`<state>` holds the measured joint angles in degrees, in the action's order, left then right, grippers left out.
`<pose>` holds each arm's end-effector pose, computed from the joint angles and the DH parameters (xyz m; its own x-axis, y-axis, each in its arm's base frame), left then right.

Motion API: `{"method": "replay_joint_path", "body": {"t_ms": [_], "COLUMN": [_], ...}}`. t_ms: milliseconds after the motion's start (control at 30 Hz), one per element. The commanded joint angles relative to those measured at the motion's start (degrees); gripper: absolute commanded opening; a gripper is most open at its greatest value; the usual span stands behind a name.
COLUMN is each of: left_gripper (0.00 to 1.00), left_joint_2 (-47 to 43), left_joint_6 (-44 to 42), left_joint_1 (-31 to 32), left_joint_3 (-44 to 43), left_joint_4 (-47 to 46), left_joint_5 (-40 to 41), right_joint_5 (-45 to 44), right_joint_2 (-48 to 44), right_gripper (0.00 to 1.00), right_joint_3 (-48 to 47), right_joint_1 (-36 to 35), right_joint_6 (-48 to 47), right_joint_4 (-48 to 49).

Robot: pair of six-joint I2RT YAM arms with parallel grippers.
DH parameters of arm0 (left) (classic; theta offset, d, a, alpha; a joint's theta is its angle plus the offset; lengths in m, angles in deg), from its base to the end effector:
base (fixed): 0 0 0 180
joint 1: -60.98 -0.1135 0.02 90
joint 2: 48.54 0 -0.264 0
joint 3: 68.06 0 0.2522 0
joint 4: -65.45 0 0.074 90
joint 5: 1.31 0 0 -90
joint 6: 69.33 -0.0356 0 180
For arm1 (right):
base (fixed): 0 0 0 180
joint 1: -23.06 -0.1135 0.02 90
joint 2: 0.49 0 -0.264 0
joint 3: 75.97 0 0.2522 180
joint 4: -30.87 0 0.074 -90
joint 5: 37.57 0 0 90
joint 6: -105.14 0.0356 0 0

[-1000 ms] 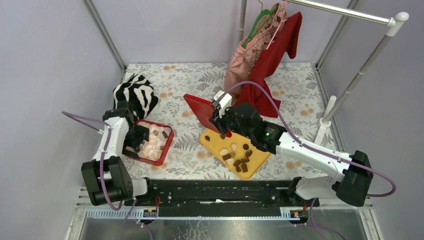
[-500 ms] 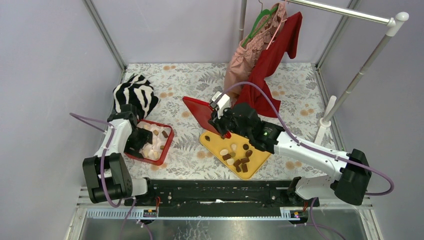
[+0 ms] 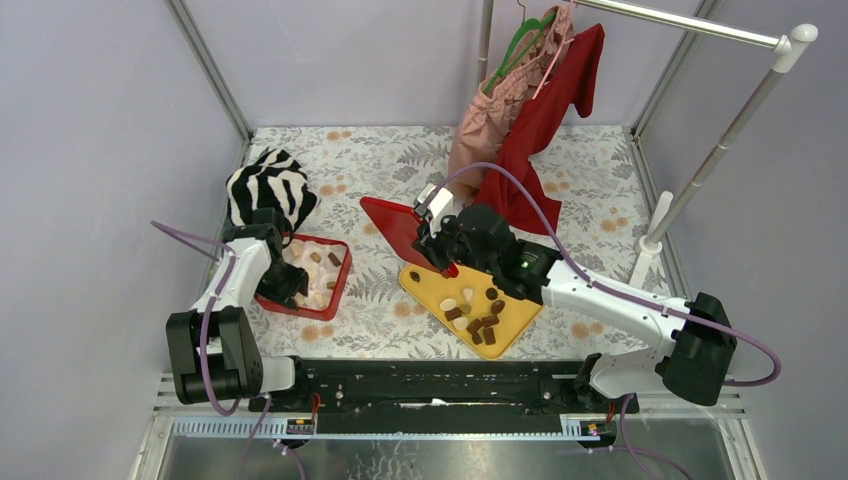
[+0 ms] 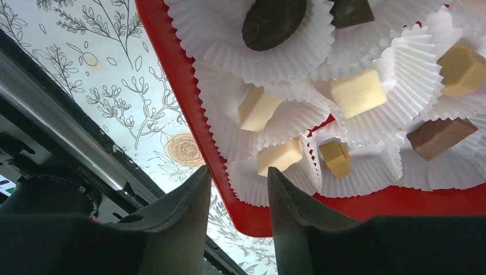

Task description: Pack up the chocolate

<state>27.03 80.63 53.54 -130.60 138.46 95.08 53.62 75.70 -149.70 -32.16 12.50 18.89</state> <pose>0.2052 0.0308 0.2032 -0.3772 -0.9169 -0.1307 -0.9246 0.3810 -0.0042 0.1791 0.2592 0.3317 -0.1037 -0.2301 -0.9676 -0.8383 0.5438 -0.0394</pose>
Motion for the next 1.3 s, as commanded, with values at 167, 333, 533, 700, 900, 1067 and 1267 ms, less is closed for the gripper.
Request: {"method": "replay_joint_path", "body": {"t_ms": [167,333,533,700,900,1067,1267], "left_gripper": [0.35,0.40,0.43,0.31,0.24,0.10,0.00], "left_joint_2": [-0.26,-0.87,-2.80,-3.56,-3.06,-2.93,-2.50], "left_joint_6": [1.74,2.30,3.19,3.76,3.60,3.12,2.71], "left_joint_1": [0.53,0.57,0.57,0.57,0.59,0.54,0.63], "left_joint_3": [0.23,1.70,4.20,4.74,4.74,4.92,5.05], "left_joint_4": [-1.57,-2.33,-4.10,-4.48,-4.64,-5.01,-5.61], "left_joint_5": [1.12,1.60,1.08,1.48,1.66,1.52,-0.27], "right_joint_5": [1.01,0.92,1.08,1.27,1.23,1.25,1.45], "right_joint_2": [-0.16,0.00,0.43,0.55,0.55,0.64,0.72], "right_gripper": [0.01,0.01,0.01,0.01,0.01,0.01,0.01], "right_joint_3": [-3.40,-3.39,-3.49,-3.49,-3.41,-3.40,-3.39], "right_joint_1": [0.23,0.27,0.30,0.32,0.30,0.29,0.36], "right_joint_6": [-0.66,-0.77,-0.92,-0.91,-0.88,-0.87,-0.86], "right_joint_4": [2.11,2.00,2.09,2.09,2.00,2.08,2.09]}}
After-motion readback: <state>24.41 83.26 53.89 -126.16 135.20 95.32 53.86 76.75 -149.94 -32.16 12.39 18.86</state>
